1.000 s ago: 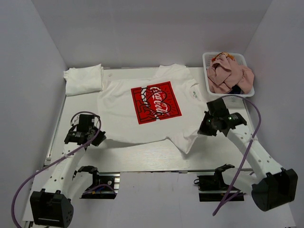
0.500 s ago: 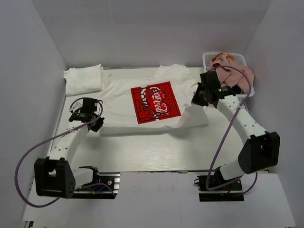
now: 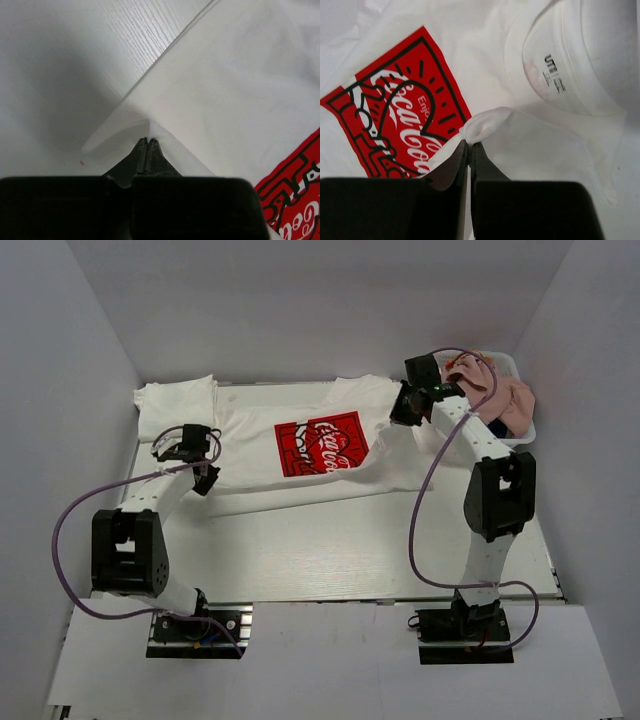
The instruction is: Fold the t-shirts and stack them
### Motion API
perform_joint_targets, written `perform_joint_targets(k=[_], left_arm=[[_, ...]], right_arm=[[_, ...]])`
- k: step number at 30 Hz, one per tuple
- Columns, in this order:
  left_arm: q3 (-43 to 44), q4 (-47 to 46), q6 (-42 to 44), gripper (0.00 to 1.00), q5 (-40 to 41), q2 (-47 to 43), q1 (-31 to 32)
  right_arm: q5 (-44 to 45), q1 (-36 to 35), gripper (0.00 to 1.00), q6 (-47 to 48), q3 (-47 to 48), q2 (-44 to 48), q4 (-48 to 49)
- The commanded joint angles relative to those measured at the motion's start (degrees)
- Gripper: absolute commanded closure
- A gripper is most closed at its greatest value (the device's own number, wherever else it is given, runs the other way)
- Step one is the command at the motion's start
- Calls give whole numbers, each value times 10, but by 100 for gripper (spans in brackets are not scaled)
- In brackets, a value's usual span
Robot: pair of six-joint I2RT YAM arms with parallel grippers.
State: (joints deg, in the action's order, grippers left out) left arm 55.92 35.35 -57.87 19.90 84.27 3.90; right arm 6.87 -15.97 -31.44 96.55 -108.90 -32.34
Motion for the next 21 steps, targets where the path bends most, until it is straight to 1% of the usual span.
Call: perform_joint_targets(k=[1,2,3,5,6,7,8,9,11,12,13,15,16,18,21], left_arm=[[29,-20,9,100,21,26,-14],[39,-20,9,100,21,35,-20],[45,-20,9,100,28,55,-20],[79,-11,9,77,23,82,-27],[95,9,15,49,22,97,-27],[109,23,15,40,22,125,-27],[137,36,21,34,22,137,-27],[146,45,34,24,22,148,-32],[162,59,39,16,22,160,-32],[168,60,47,10,8,160,-32],[169,53,56,7,1,160,-32],[162,45,75,6,-24,160,-32],[155,45,75,1,-31,155,-32],[150,39,80,1,-42,148,-27],[132,29,86,1,-53,132,-21]], right_arm=[[-2,11,100,7,71,-39,6],[-3,12,100,5,82,-73,1],[-8,12,100,2,109,-84,-3],[-28,14,100,10,159,-121,-10],[-50,13,56,14,169,-139,-11],[-60,13,33,25,189,-154,-11],[-90,13,10,27,191,-158,-9],[-96,15,10,31,192,-160,-6],[-106,12,10,44,179,-156,1],[-105,13,10,48,170,-143,4],[-103,11,10,59,150,-128,6],[-100,11,10,65,90,-99,24],[-99,11,10,68,74,-78,31],[-113,9,10,80,14,-53,48],[-128,8,10,93,-39,-27,58]])
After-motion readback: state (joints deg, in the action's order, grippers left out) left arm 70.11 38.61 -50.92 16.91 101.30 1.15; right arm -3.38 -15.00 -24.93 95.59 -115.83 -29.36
